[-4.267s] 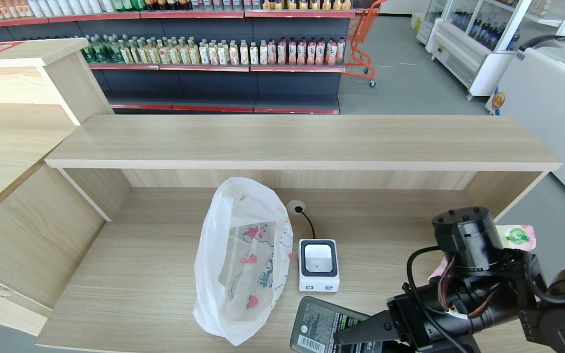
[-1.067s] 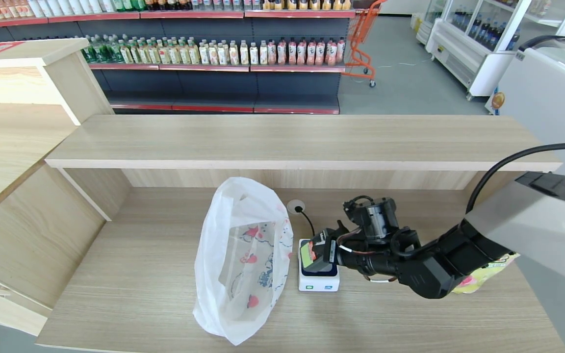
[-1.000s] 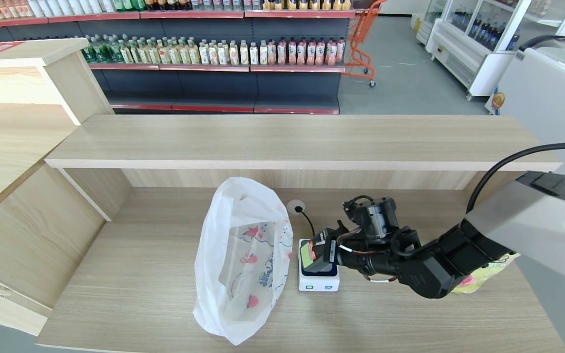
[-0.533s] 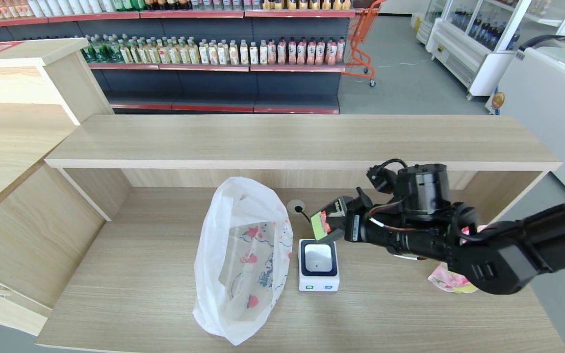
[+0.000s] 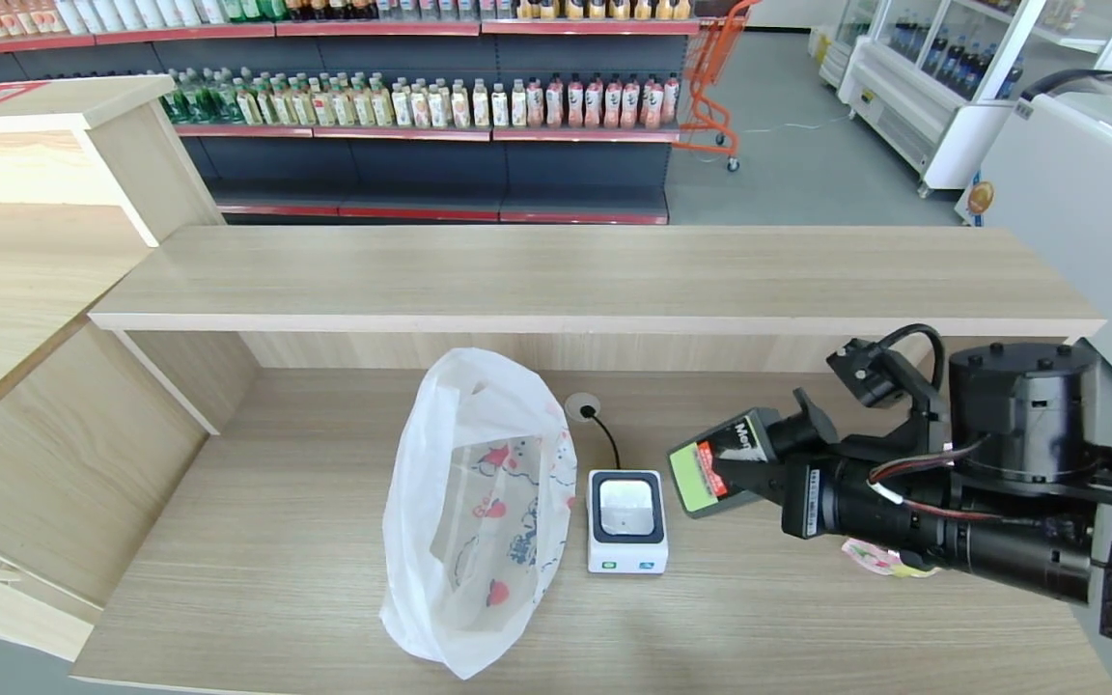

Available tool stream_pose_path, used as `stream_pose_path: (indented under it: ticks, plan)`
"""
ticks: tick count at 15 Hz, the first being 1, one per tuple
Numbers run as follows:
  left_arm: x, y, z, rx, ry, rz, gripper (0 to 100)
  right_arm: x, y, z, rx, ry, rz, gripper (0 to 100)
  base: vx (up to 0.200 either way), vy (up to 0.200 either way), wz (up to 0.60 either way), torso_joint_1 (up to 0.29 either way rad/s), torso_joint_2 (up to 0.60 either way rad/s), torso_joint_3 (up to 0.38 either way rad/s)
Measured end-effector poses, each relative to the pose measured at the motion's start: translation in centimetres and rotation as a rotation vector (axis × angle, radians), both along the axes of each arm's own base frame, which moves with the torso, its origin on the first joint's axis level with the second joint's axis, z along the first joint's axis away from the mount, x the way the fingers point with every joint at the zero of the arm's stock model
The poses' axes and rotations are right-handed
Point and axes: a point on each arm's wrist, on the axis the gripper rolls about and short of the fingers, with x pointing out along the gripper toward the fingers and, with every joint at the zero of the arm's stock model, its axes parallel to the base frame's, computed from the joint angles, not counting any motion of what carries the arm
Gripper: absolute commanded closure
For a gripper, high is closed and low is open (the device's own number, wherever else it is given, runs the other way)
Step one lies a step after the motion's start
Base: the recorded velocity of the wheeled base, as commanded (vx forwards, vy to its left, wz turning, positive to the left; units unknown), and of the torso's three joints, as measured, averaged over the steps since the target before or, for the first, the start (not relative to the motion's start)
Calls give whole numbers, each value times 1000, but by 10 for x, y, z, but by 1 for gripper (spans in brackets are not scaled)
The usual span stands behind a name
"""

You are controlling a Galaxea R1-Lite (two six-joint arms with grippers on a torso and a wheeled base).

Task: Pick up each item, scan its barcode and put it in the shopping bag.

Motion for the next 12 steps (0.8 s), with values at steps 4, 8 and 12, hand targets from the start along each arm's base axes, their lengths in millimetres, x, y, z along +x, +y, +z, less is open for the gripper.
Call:
stream_pose_path:
  ticks: [4,8,12]
  plan:
    - [0,0,0,-1,0,0,0,-4,-2,3,81,52,-33,100,0,150,0,-3,-2,4]
    - [0,0,0,-2,0,0,0,-8,3,-3,82,82,-18,100,0,150,0,11,5,3]
    - [0,0,0,-2,0,0,0,3,12,-20,45,136,-20,100,0,0,0,0,0,0]
